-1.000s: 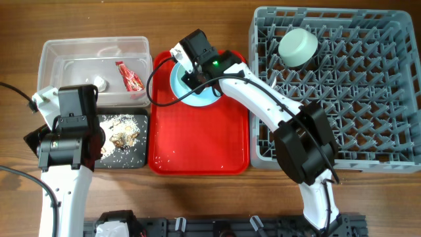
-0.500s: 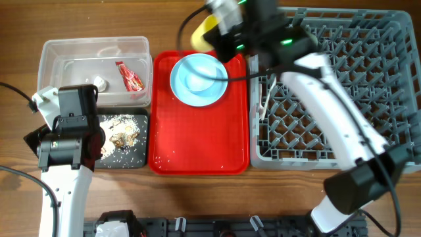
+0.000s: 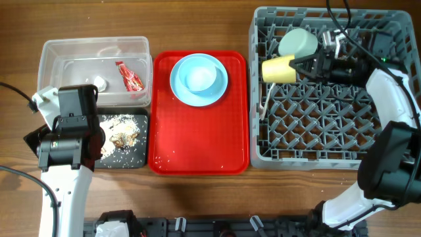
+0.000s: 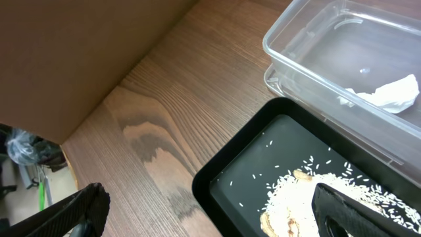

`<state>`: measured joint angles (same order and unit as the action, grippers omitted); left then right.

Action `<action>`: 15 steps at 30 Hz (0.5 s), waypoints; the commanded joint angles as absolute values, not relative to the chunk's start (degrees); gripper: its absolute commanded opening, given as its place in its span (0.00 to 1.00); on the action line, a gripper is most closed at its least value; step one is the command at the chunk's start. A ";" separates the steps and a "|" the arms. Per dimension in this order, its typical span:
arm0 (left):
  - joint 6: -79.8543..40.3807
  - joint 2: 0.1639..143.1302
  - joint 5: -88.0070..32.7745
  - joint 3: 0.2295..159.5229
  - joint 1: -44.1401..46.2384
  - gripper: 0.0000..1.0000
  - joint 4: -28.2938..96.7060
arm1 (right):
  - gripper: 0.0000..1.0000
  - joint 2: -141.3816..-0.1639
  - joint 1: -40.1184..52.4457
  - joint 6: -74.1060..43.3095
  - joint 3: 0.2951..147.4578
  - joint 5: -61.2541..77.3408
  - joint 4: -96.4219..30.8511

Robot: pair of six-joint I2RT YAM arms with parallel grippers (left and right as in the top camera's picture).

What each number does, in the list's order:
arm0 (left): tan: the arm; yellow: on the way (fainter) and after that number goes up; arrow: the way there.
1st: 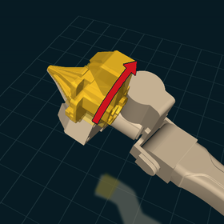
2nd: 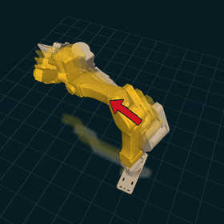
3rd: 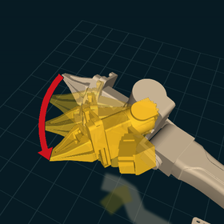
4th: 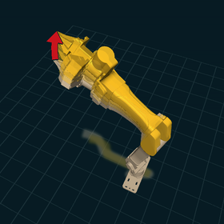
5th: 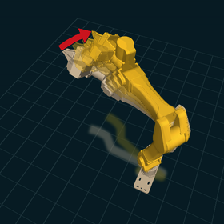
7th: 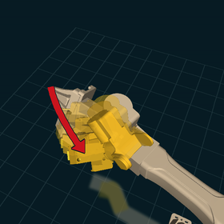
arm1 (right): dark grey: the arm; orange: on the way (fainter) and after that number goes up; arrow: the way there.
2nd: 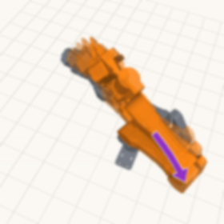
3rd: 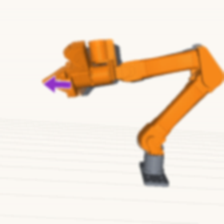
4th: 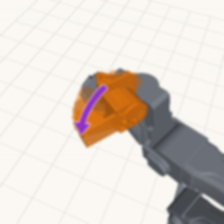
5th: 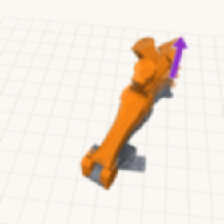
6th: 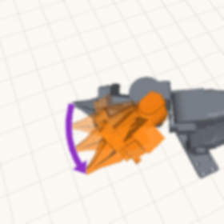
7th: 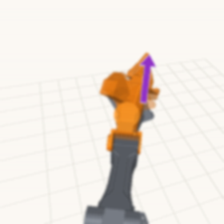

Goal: Sort waste into correct bins and load items into the dishwasher rack
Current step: 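Carry the yellow cup into the dish rack and release it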

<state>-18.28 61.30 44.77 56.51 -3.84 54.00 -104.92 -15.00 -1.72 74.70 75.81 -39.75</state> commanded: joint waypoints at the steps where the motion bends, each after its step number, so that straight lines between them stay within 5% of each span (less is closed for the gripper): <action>1: -18.02 61.30 45.67 56.97 -4.14 1.00 53.87 | 0.04 -105.54 -16.25 -0.95 71.57 77.69 -39.20; 15: -18.02 61.30 45.67 56.97 -4.14 1.00 53.87 | 0.04 -105.54 -15.29 -6.17 62.35 79.37 -22.52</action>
<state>-18.28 61.30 44.75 56.51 -3.84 54.00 -104.92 -15.84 -4.95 63.37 77.17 -23.03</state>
